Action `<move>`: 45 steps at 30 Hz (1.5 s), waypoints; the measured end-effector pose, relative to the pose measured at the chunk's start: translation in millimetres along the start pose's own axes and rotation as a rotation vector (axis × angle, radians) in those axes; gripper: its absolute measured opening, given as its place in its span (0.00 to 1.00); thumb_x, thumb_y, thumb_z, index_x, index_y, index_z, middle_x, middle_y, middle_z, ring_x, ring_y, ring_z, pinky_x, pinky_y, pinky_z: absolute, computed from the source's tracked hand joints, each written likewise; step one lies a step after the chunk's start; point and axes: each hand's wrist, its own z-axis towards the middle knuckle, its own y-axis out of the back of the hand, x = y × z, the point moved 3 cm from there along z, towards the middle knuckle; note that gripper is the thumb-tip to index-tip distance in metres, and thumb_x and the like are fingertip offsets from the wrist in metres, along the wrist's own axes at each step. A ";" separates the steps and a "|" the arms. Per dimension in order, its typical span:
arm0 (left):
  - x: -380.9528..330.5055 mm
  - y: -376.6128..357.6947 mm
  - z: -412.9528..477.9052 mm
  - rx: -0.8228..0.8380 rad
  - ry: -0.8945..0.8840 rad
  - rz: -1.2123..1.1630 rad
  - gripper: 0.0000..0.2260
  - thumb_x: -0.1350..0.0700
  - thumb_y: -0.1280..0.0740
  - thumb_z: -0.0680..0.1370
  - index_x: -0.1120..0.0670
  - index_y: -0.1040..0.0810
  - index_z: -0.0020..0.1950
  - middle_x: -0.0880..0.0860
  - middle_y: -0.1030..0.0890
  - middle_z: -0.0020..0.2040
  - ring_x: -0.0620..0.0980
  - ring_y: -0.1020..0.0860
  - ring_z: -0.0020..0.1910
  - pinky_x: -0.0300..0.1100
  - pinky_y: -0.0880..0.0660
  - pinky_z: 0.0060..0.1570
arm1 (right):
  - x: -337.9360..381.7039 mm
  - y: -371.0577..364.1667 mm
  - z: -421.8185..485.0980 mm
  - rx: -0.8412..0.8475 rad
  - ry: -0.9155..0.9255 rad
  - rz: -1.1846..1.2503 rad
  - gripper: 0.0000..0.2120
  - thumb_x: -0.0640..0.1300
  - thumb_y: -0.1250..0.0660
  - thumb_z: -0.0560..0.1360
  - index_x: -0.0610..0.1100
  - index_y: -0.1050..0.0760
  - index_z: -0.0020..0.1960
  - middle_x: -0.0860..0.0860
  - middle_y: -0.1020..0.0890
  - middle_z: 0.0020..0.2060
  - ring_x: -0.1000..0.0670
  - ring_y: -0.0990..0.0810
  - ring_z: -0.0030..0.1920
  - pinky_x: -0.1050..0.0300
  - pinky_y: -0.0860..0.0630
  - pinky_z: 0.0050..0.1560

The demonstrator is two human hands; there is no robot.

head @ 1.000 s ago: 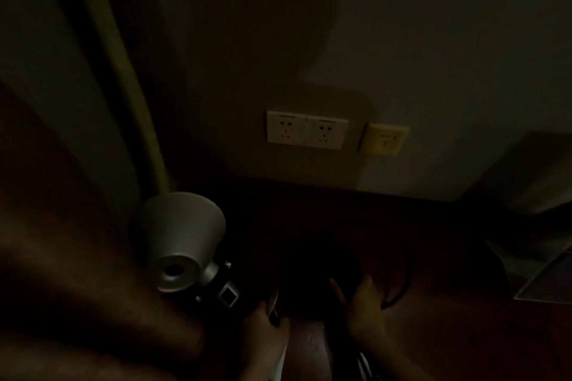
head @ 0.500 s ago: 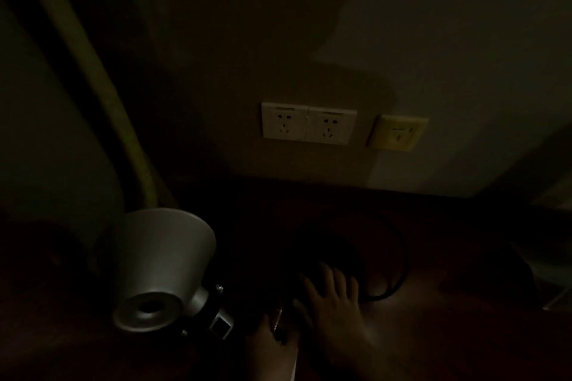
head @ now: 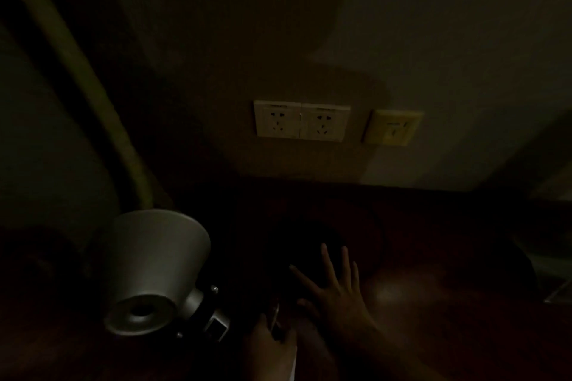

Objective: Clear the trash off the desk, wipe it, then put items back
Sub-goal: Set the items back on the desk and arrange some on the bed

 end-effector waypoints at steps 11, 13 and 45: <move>-7.9 8.8 -1.8 -0.015 -0.044 0.019 0.21 0.54 0.29 0.72 0.55 0.24 0.65 0.55 0.21 0.59 0.55 0.24 0.61 0.46 0.30 0.62 | 16.2 21.2 45.4 -0.024 0.096 0.114 0.30 0.70 0.65 0.75 0.62 0.55 0.76 0.37 0.42 0.74 0.26 0.48 0.69 0.27 0.41 0.61; -7.4 9.2 -3.5 -0.002 -0.040 0.052 0.23 0.53 0.29 0.73 0.54 0.26 0.67 0.54 0.22 0.62 0.55 0.25 0.63 0.46 0.31 0.63 | 13.9 20.9 37.8 -0.043 0.077 0.099 0.31 0.69 0.62 0.77 0.58 0.49 0.76 0.37 0.38 0.72 0.27 0.42 0.69 0.29 0.38 0.60; -46.1 -109.3 -190.2 0.117 -0.251 0.308 0.07 0.51 0.33 0.76 0.53 0.25 0.50 0.52 0.21 0.44 0.49 0.21 0.40 0.42 0.23 0.39 | -173.7 39.8 -365.9 -0.180 -0.456 0.675 0.30 0.68 0.51 0.74 0.59 0.45 0.73 0.56 0.48 0.74 0.61 0.52 0.69 0.59 0.47 0.70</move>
